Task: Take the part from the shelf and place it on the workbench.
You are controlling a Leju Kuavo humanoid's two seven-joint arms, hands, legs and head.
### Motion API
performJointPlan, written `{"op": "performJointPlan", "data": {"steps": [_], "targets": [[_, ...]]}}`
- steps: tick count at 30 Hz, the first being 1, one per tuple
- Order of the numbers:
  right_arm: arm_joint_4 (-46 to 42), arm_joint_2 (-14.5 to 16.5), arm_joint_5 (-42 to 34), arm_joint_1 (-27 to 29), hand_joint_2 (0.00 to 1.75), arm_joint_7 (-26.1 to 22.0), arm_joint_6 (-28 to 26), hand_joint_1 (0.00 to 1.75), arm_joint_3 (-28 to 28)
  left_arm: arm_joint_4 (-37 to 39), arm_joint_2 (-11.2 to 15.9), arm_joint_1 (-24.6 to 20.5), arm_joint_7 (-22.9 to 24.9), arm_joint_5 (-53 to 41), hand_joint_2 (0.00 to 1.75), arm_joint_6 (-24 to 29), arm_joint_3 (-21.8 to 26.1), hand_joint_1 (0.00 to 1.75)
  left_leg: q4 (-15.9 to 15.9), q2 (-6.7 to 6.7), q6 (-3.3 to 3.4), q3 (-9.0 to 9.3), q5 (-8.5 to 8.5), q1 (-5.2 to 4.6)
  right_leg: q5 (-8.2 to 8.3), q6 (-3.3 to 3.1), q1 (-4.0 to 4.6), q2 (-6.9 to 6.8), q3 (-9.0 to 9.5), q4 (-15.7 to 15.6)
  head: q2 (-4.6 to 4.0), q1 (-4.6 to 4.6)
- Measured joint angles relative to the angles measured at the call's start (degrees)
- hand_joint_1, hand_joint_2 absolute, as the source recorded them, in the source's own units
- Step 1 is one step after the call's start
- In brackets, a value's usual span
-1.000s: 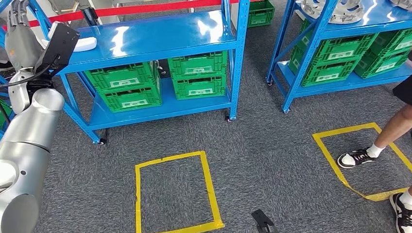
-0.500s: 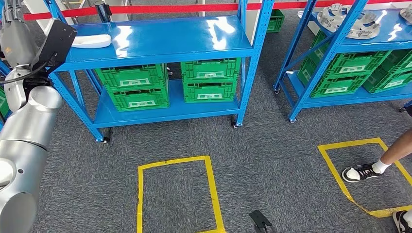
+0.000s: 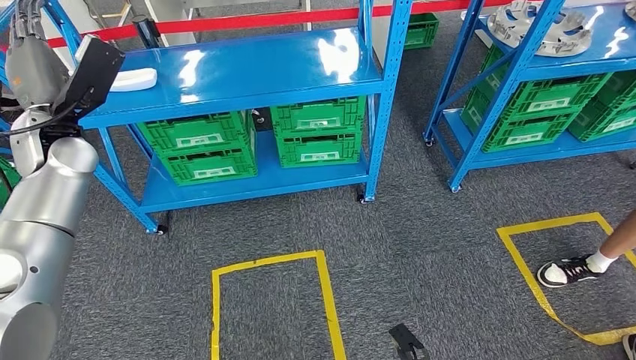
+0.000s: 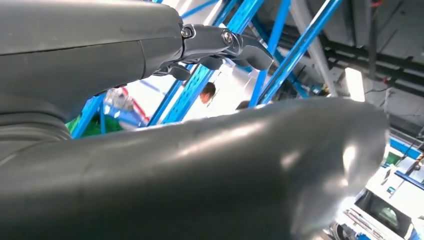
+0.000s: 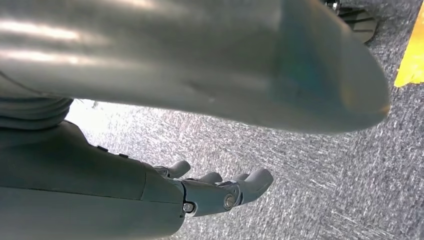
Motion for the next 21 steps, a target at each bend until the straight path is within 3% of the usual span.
{"op": "performJointPlan", "data": {"steps": [1, 3, 5, 9, 10, 12, 14, 15, 16, 17, 19, 21], "targets": [[0.01, 0.01, 0.01, 0.12, 0.00, -0.02, 0.00, 0.00, -0.01, 0.03, 0.04, 0.06, -0.02, 0.07, 0.00, 0.00, -0.08, 0.00, -1.57, 0.05, 0.09, -0.10, 1.31, -0.01, -0.52, 0.07, 0.00, 0.01, 0.68, 0.01, 0.00, -0.01], [0.03, 0.01, 0.01, 0.26, 0.00, -0.10, 0.00, 0.00, -0.02, 0.05, 0.17, 0.04, -0.10, 0.13, 0.00, 0.00, -0.22, 0.00, -9.09, 0.30, 0.56, 1.76, 6.95, -0.04, -1.73, 0.35, 0.02, -0.01, 2.09, 0.00, 0.00, -0.01], [0.10, 0.01, 0.00, 0.25, 0.00, -0.17, 0.00, 0.00, -0.05, 0.10, 0.29, 0.04, -0.19, 0.13, 0.00, 0.00, -0.31, 0.00, -14.69, 0.59, 1.15, 3.40, 9.93, -0.34, -2.74, 0.94, 0.07, -0.02, 2.99, -0.17, 0.00, -0.03], [0.14, 0.00, -0.02, 0.27, 0.00, -0.33, -0.01, 0.00, -0.10, -0.27, 0.28, -0.07, -0.30, 0.13, 0.00, 0.00, -0.63, 0.00, -16.26, 0.42, 2.55, 5.27, 9.77, -0.25, -2.89, 2.22, 0.20, -0.13, 3.69, 0.95, 0.00, -0.01], [0.15, 0.00, -0.02, 0.25, 0.00, -0.35, -0.01, 0.00, -0.10, -0.36, 0.22, -0.20, -0.33, 0.13, 0.00, 0.00, -0.67, 0.00, -16.33, 0.37, 2.92, 5.94, 9.48, -0.16, -2.68, 2.41, 0.17, -0.10, 2.61, 3.01, 0.00, 0.02], [0.16, -0.01, -0.02, 0.23, 0.00, -0.36, 0.03, 0.00, -0.10, -0.43, -0.04, -0.34, -0.39, 0.11, 0.00, 0.00, -0.75, 0.00, -16.42, 0.19, 3.52, 7.07, 8.56, -0.08, -3.60, 2.84, 0.08, -0.04, -2.06, 10.30, 0.00, 0.05], [0.17, -0.02, -0.02, 0.31, 0.00, -0.34, 0.07, 0.00, -0.10, -0.42, -0.36, -0.11, -0.39, 0.10, 0.00, -0.01, -0.82, 0.00, -16.41, -0.14, 3.68, 8.12, 7.43, -0.11, -6.69, 3.16, 0.06, -0.01, -7.14, 16.03, 0.00, 0.13], [0.17, -0.02, -0.02, 0.39, 0.00, -0.34, 0.07, 0.00, -0.11, -0.40, -0.43, 0.03, -0.39, 0.10, 0.00, -0.02, -0.83, 0.00, -16.41, -0.28, 3.64, 8.80, 6.82, -0.12, -7.67, 3.23, 0.07, 0.00, -8.57, 16.49, 0.00, 0.16], [0.18, -0.02, -0.02, 0.46, 0.00, -0.34, 0.07, 0.00, -0.11, -0.40, -0.49, 0.11, -0.39, 0.10, 0.00, -0.02, -0.84, 0.00, -16.40, -0.39, 3.55, 9.64, 6.15, -0.12, -7.33, 3.18, 0.08, 0.00, -9.09, 15.04, 0.00, 0.16], [0.19, -0.03, -0.02, 0.53, 0.00, -0.34, 0.07, 0.00, -0.12, -0.40, -0.56, 0.14, -0.39, 0.10, 0.00, -0.02, -0.84, 0.00, -16.40, -0.46, 3.41, 10.57, 5.42, -0.12, -5.45, 3.03, 0.08, 0.00, -8.78, 11.92, 0.00, 0.16], [0.22, -0.07, -0.02, 0.67, 0.00, -0.34, 0.06, 0.00, -0.14, -0.32, -0.70, 0.18, -0.40, 0.10, 0.00, -0.02, -0.87, 0.00, -16.34, -0.54, 3.00, 12.09, 3.91, -0.19, 1.24, 2.51, 0.24, 0.00, -7.19, 4.01, 0.00, 0.14], [0.27, -0.09, -0.02, 0.69, 0.00, -0.33, 0.08, 0.00, -0.17, -0.29, -0.82, 0.19, -0.36, 0.10, 0.00, -0.04, -1.02, 0.00, -16.39, -0.71, 2.36, 13.07, 2.82, -0.36, 5.34, 1.91, 0.48, 0.05, -6.13, -0.11, 0.00, 0.08]]}}
